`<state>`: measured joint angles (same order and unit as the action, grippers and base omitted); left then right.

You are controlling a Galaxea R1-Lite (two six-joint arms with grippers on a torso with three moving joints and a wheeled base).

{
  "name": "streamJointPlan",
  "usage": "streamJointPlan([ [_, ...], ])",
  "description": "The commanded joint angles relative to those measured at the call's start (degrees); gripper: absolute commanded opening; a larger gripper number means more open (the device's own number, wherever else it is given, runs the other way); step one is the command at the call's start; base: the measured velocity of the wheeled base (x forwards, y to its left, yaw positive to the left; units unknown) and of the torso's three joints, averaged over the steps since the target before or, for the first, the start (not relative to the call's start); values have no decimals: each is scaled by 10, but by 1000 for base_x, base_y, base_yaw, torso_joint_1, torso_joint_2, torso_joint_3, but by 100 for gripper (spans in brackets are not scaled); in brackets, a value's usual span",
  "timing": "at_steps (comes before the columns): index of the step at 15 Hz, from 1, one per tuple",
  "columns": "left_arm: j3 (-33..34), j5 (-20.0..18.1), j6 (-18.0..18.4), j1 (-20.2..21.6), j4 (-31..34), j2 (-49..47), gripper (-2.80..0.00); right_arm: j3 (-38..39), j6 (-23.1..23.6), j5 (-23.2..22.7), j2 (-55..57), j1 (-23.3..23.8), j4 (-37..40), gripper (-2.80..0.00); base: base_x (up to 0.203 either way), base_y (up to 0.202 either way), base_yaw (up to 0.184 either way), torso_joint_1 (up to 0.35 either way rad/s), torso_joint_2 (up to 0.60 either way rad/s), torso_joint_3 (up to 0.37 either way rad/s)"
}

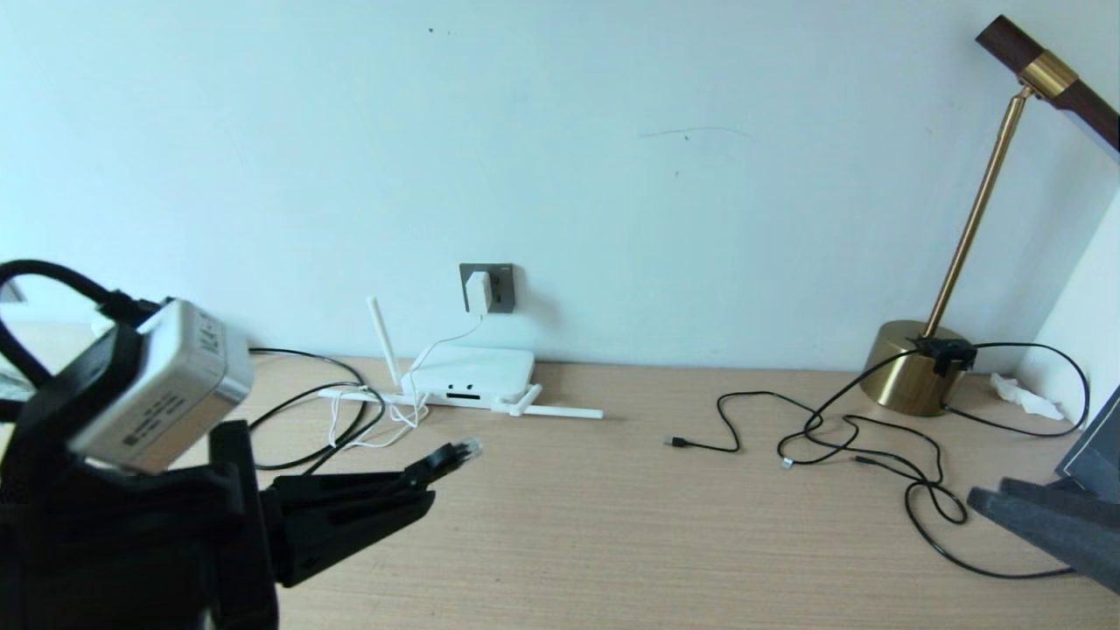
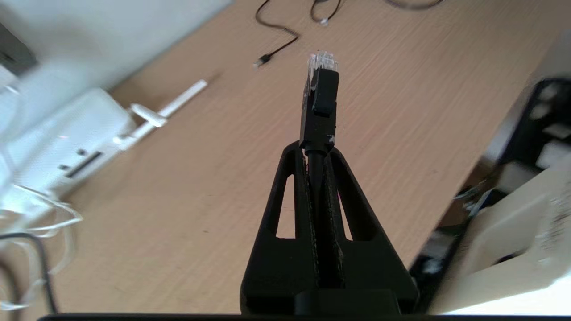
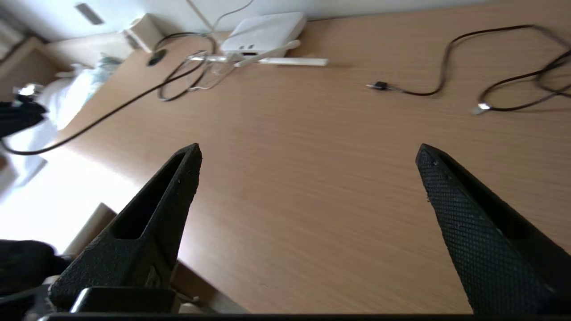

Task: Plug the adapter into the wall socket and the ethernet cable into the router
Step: Hand it to the other hand

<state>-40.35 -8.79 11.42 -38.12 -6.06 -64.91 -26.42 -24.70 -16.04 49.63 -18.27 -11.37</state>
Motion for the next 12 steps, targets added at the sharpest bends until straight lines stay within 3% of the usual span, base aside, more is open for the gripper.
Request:
streamJointPlan([
  [1,24,26,128,0,-8,0,-280,-34,-41,-44,72,-2,1,0,0,0,0,0,0,0],
  [3,68,60,278,1,-59,-1,-280,-105,-155,-143,166,-4,14,0,0,0,0,0,0,0],
  [4,88,68,328,1,-108,-4,-280,-140,-214,-206,213,-10,19,0,0,0,0,0,0,0],
  [6,94,73,349,1,-174,-20,-280,-204,-314,-309,295,-30,26,0,0,0,0,0,0,0],
  [8,93,73,377,1,-203,-28,-280,-261,-383,-354,368,-58,29,0,0,0,0,0,0,0],
  [9,93,73,379,0,-204,-29,-280,-285,-400,-364,396,-76,30,-280,0,0,0,0,0,0],
  [10,92,73,386,0,-204,-32,-280,-312,-415,-370,417,-93,31,-280,0,0,0,0,0,0],
  [12,92,74,433,-1,-206,-34,-280,-352,-454,-380,441,-119,31,-280,0,0,0,0,0,0],
])
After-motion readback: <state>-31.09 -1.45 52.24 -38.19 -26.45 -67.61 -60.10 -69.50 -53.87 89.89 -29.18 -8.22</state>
